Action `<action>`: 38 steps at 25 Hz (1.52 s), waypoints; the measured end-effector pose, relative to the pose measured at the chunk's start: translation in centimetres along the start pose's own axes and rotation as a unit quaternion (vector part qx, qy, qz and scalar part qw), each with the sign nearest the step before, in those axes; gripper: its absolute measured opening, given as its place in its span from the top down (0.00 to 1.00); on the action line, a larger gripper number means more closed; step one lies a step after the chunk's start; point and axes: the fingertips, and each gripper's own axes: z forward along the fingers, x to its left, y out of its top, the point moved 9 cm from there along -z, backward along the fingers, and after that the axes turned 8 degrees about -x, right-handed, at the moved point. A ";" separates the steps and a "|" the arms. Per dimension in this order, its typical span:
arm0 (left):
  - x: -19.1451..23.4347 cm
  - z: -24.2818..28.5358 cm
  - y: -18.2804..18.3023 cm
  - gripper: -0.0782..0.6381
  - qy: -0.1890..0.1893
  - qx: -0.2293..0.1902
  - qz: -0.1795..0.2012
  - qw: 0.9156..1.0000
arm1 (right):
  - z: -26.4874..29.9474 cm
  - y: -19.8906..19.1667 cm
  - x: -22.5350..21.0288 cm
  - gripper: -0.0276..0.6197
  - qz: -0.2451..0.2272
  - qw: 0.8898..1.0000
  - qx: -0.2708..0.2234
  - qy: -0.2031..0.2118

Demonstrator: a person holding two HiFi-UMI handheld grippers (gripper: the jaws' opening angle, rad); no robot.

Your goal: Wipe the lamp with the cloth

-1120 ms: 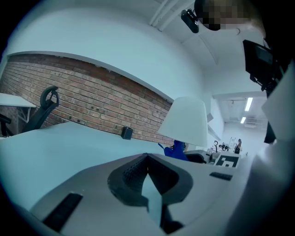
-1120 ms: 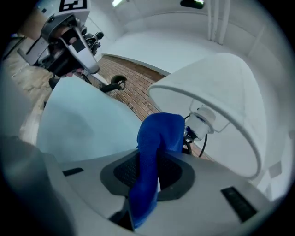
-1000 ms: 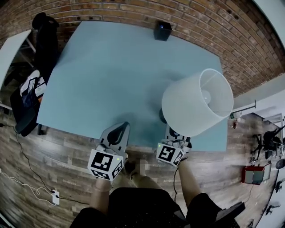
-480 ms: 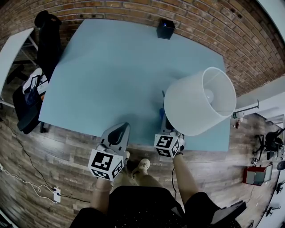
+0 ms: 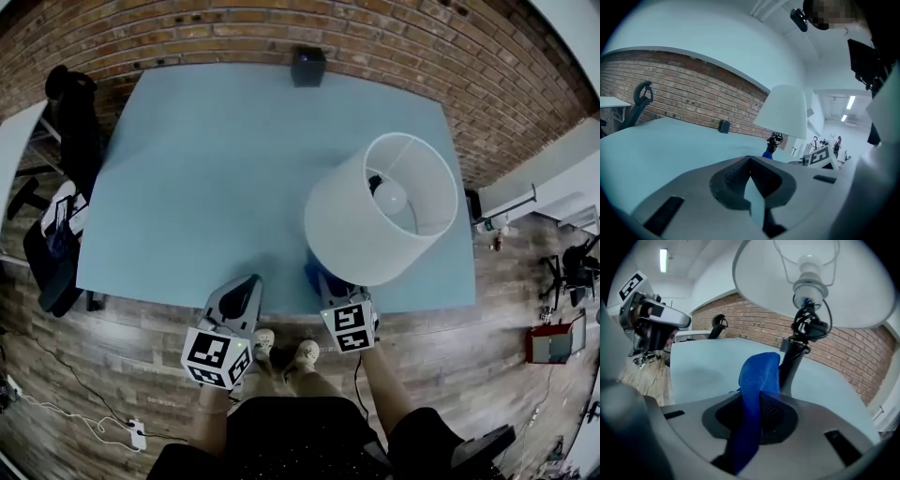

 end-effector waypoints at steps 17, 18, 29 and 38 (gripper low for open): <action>-5.7 3.9 0.7 0.88 -0.050 0.033 0.026 0.998 | -8.3 -1.3 -6.2 0.83 0.159 0.957 -0.238 -0.054; -5.9 4.0 0.7 0.88 -0.051 0.038 0.032 0.997 | -7.8 -0.9 -6.7 0.83 0.155 0.955 -0.245 -0.054; -7.9 5.0 0.3 0.88 -0.047 0.058 0.066 0.995 | -2.8 -2.8 -9.4 0.83 0.155 0.966 -0.205 -0.005; -9.0 5.9 -0.4 0.88 -0.036 0.055 0.046 0.997 | -1.1 -4.1 -9.7 0.83 0.143 0.984 -0.106 0.025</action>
